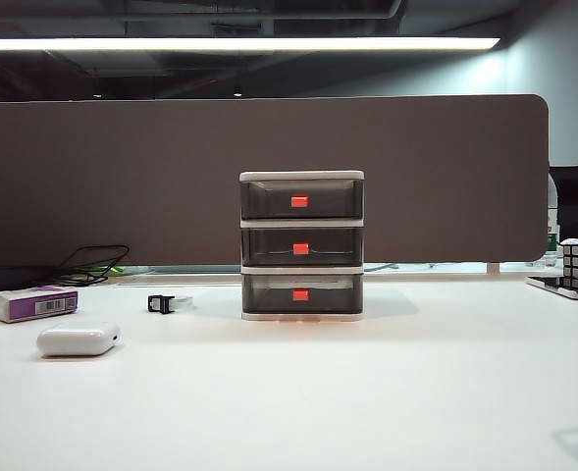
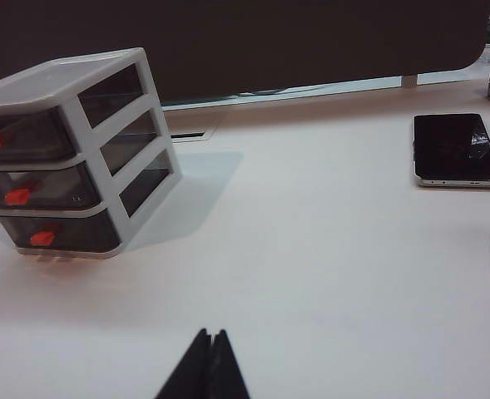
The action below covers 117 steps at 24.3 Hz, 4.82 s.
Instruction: Open the second layer of the drawer on the table, pick up the transparent tape on the table and put it in, and finally close the drawer.
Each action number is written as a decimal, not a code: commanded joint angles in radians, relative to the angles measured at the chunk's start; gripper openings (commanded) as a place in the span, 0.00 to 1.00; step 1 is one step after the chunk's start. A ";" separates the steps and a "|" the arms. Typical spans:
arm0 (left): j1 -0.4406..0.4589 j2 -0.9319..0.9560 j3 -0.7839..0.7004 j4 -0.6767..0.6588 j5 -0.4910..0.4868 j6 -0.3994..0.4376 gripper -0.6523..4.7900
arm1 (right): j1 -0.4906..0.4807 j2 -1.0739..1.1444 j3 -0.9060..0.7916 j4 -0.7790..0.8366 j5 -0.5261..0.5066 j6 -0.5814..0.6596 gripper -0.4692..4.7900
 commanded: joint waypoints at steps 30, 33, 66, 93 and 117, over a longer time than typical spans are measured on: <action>0.002 0.000 0.001 0.053 0.758 -0.313 0.11 | 0.002 -0.002 -0.006 0.010 -0.491 0.007 0.08; 0.002 0.000 0.000 0.055 0.763 -0.312 0.11 | 0.002 -0.002 -0.006 0.010 -0.491 0.007 0.08; -0.394 0.002 0.001 0.135 0.278 -0.423 0.25 | 0.053 0.000 0.020 0.092 -0.476 0.239 0.08; -0.512 0.790 0.116 0.753 0.222 -0.243 0.41 | 0.383 0.002 0.066 0.060 -0.111 0.224 0.08; -0.586 1.397 0.404 0.993 0.117 -0.159 0.52 | 0.388 0.990 0.580 0.169 -0.233 -0.095 0.08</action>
